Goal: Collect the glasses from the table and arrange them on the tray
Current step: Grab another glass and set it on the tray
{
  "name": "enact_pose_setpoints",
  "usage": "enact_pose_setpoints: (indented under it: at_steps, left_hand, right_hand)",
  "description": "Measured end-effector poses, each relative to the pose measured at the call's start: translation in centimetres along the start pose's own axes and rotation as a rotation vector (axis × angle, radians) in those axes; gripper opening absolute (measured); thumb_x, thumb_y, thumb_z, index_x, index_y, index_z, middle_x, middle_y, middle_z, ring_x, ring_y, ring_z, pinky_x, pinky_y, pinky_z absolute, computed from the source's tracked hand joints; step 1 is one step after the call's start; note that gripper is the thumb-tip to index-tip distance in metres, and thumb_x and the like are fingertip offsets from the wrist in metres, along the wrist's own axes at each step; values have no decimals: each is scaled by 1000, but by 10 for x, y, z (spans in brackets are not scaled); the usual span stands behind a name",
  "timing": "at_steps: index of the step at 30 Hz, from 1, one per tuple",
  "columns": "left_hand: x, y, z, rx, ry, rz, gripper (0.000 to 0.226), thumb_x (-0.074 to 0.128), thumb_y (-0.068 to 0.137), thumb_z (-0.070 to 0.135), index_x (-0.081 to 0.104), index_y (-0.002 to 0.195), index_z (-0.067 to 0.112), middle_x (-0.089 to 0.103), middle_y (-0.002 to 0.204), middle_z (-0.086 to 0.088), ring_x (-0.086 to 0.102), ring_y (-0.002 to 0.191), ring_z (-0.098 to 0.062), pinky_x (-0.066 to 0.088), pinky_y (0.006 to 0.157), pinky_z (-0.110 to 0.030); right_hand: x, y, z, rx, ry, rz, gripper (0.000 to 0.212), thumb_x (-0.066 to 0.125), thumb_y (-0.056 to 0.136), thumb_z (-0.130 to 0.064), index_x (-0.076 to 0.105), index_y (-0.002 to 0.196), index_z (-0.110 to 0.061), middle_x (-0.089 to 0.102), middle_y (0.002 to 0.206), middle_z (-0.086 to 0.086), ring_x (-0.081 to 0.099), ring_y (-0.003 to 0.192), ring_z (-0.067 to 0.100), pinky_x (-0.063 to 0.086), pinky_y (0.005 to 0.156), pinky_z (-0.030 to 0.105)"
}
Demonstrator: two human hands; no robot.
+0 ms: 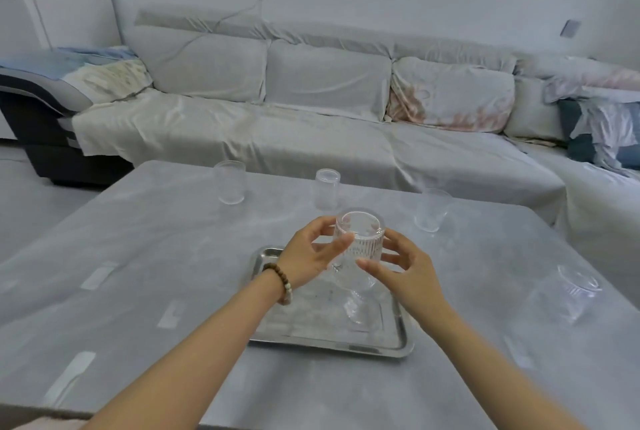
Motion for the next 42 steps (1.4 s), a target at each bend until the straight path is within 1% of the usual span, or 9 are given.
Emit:
enact_pose_setpoints:
  at_steps: [5,9,12,15,19,27,32,36,42]
  left_hand:
    - [36,-6,-30,-51,48,-29,71,64,49,79,55,108,41,61,114,9,63,104,-11,54,84,-32]
    - [57,-8,-58,-107,11,-21,79,67,45,77,58,112,35,60,119,7,63,108,-16,49,79,-25]
    - [65,-9,-76,-139,-22,-9,77,70,47,74,60,112,34,61,122,3,60,114,-19,49,81,-27]
    - [70,-8,-89,-153,-43,-5,70,73,53,68,60,112,34,62,123,3,59,116,-19,51,94,-36]
    - [73,-10,-102,-170,-41,-10,76,75,53,66,59,118,30,62,126,2,59,117,-17,49,100,-41]
    - [77,-11,-106,-175,-64,-44,85,77,53,62,55,126,23,60,131,-1,57,121,-18,46,102,-41]
    - [75,-12,-105,-177,-97,-85,70,75,66,41,53,129,19,58,134,-4,55,123,-17,44,104,-39]
    - [75,-13,-105,-185,-103,-92,55,71,79,23,52,130,17,57,135,-3,55,123,-15,45,104,-35]
    - [71,-12,-104,-200,-76,-84,57,70,80,23,50,133,16,54,138,-5,52,126,-18,43,106,-39]
  right_hand:
    - [-22,-25,39,71,6,14,65,83,60,-40,61,120,-30,69,111,-14,68,96,1,52,70,9]
    - [-28,-37,72,126,56,-1,60,85,65,-28,62,120,-28,72,110,-11,68,100,4,53,76,12]
    - [-28,-40,93,160,83,-2,64,85,67,-20,60,126,-20,71,115,-5,68,105,10,55,84,19]
    - [-26,-41,110,183,120,-2,64,85,67,-15,59,126,-17,70,117,0,67,107,14,56,89,26]
    - [-26,-45,124,191,149,-21,66,86,65,-18,59,126,-18,71,116,-1,68,106,13,56,91,30]
    - [-25,-46,132,183,197,-30,72,87,57,-30,59,124,-26,69,118,-5,67,108,10,54,90,24]
    - [-22,-45,131,155,145,-44,63,87,59,-30,57,113,-43,67,119,-10,65,109,7,53,93,24]
    - [-23,-45,131,144,137,-44,64,87,55,-40,56,111,-46,65,121,-9,64,112,9,52,95,26]
    - [-21,-44,132,133,117,-52,62,88,59,-33,56,111,-45,66,118,-10,64,110,7,53,91,21]
Point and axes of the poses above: each hand's wrist, its own y-axis towards the middle knuckle, its own x-axis out of the palm, z = x × y, the point moved 6 cm from there along y, towards the middle knuckle
